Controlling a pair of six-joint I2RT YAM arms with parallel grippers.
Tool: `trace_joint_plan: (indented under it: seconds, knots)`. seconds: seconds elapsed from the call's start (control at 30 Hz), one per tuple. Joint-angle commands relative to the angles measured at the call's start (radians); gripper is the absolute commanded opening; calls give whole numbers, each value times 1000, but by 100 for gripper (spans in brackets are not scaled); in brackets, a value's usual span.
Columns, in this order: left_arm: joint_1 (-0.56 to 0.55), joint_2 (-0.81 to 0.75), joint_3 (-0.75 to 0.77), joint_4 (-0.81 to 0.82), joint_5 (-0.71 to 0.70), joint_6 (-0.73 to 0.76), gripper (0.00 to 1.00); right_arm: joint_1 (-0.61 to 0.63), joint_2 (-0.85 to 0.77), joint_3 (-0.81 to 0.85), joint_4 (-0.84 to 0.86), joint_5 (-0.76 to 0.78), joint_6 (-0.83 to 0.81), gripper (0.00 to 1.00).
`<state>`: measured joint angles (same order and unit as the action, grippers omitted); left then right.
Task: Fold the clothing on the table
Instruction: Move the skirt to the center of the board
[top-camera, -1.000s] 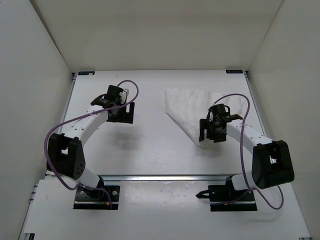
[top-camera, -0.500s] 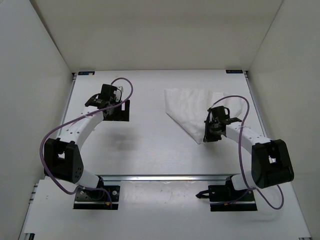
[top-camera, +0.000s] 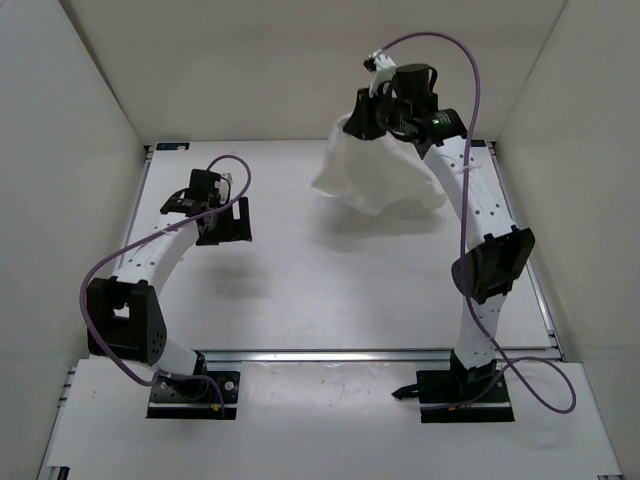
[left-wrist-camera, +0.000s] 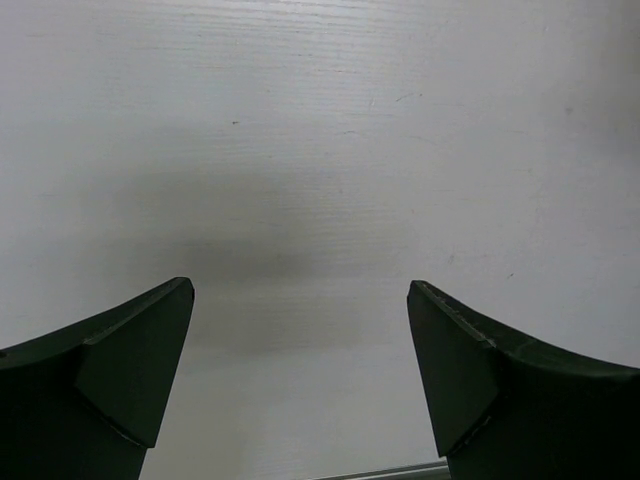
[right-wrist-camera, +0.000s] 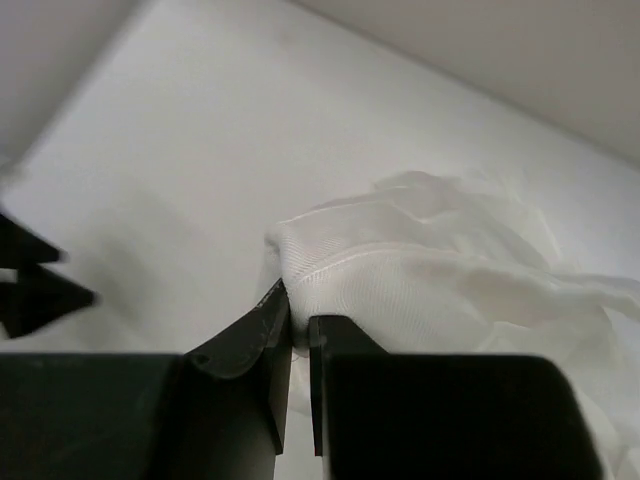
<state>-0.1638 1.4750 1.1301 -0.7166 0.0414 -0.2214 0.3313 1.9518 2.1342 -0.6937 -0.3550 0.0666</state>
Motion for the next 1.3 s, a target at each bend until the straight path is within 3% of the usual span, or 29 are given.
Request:
trace_joint_plan:
  seconds: [0.0, 0.13, 0.23, 0.3, 0.47, 0.6, 0.7, 0.87, 1.03, 1.27]
  knots:
    - [17, -70, 20, 20, 52, -47, 99, 38, -80, 182, 65, -236, 57, 0]
    - [20, -122, 20, 57, 87, -76, 99, 69, -273, -24, 291, -150, 33, 0]
    - [27, -159, 10, 92, 142, -101, 98, 2, -450, -370, 468, -133, 86, 0]
    - [27, -186, -6, 100, 156, -118, 99, -66, -474, -590, 494, -199, 143, 0]
    - [32, -235, -85, 137, 242, -168, 99, -17, -508, -1065, 520, -208, 171, 0]
    - [30, -274, -199, 200, 307, -268, 99, 28, -542, -1302, 600, -225, 213, 0]
    - [8, -259, -253, 253, 360, -335, 99, 14, -551, -1353, 586, -242, 216, 0]
    - [-184, -185, -282, 269, 377, -416, 99, -18, -545, -1333, 556, -255, 168, 0]
    - [-235, -137, -380, 391, 460, -542, 99, -15, -547, -1327, 508, -251, 139, 0]
    - [-299, -218, -461, 391, 233, -657, 98, -44, -591, -1347, 487, -283, 118, 0]
